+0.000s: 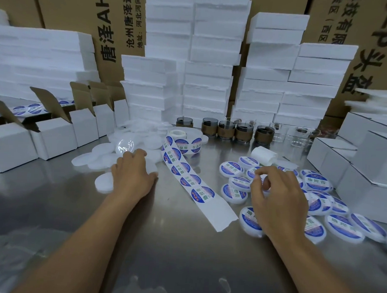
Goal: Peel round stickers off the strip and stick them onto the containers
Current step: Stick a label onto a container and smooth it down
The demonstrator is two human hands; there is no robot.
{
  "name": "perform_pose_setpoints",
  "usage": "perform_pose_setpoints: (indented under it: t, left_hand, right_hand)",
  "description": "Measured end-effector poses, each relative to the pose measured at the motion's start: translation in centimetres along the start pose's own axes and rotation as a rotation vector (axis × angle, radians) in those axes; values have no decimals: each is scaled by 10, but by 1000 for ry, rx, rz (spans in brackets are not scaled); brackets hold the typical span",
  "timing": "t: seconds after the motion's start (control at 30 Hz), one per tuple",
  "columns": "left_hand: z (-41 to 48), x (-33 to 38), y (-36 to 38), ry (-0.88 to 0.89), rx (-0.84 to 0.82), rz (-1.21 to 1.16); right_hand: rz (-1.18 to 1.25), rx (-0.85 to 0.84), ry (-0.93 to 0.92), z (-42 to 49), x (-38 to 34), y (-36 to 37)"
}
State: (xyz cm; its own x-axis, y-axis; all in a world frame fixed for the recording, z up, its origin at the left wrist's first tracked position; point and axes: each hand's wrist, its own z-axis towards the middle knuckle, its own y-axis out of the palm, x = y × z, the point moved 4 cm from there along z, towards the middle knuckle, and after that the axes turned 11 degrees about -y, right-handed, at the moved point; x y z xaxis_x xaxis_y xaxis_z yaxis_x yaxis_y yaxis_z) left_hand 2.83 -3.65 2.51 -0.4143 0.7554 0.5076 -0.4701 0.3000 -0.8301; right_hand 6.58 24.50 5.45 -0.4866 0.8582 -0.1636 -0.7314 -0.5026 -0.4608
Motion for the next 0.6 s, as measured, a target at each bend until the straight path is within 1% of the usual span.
perform_pose_setpoints:
  t: [0.07,0.2,0.3,0.37,0.43,0.53,0.6]
  left_hand:
    - [-4,4,-2,-5,-106,-202]
    - [-12,13,-1,60,-295,-334]
    - [-25,26,-1,105,-443,-639]
    - [-35,36,-2,110,-585,-884]
    - [-45,46,-2,118,-729,-1079]
    - [-55,54,1,136,-857,-1203]
    - [-59,57,6,150,-924,-1229]
  right_hand:
    - [10,15,-31,1,-5,0]
    - [33,3,-142,3,-18,1]
    - [153,-37,-141,2,-30,4]
    - [317,-107,-31,-1,-41,10]
    - [526,-218,165,-3,-50,23]
    - [766,-315,426,-3,-52,42]
    - [871,-310,498,-2,-53,46]
